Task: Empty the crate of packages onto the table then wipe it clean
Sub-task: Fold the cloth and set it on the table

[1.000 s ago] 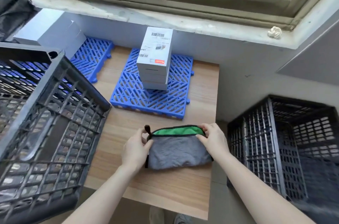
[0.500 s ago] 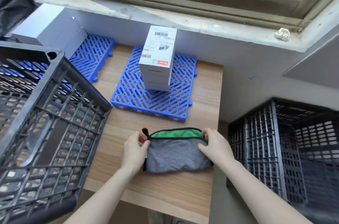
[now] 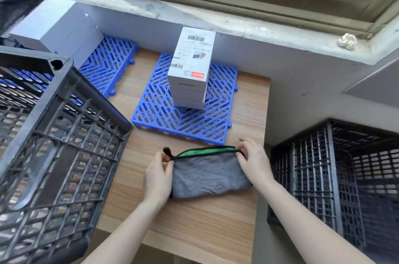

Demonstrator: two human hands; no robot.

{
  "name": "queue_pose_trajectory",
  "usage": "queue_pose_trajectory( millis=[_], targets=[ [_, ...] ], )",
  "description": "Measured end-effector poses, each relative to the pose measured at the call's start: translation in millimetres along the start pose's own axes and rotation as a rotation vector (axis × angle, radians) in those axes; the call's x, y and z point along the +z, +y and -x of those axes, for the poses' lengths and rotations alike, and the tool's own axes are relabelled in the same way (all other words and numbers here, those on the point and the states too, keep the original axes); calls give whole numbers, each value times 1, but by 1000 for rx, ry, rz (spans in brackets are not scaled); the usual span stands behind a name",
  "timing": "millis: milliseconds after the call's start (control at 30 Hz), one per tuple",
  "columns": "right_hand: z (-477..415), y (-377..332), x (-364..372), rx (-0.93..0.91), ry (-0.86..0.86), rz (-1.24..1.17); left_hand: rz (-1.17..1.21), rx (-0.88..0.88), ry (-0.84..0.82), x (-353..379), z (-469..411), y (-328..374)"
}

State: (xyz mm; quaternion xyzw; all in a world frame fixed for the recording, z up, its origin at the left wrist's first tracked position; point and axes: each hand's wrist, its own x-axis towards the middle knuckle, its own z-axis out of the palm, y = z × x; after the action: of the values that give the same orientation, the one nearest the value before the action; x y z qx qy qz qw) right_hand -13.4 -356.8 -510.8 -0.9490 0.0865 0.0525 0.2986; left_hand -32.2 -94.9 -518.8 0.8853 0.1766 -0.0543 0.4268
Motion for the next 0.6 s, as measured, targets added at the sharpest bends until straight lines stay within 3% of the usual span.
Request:
queue_pose_trajectory(
  millis=[267,333,400,500,600],
  targets=[
    [-6,-8,3,122,-68,-44,-62,-41,52,2,-12,7],
    [-1,-10,1,183,-116,-29,-111,118,105,0,-8,5],
    [6,-10,-4,226,-198,81,-225,390,119,-2,4,2],
    [20,-11,-10,242,-384,305,-373,729,41,-3,24,-6],
    [32,-13,-13,196,-462,435,-508,927,-85,-1,38,-21]
  ],
)
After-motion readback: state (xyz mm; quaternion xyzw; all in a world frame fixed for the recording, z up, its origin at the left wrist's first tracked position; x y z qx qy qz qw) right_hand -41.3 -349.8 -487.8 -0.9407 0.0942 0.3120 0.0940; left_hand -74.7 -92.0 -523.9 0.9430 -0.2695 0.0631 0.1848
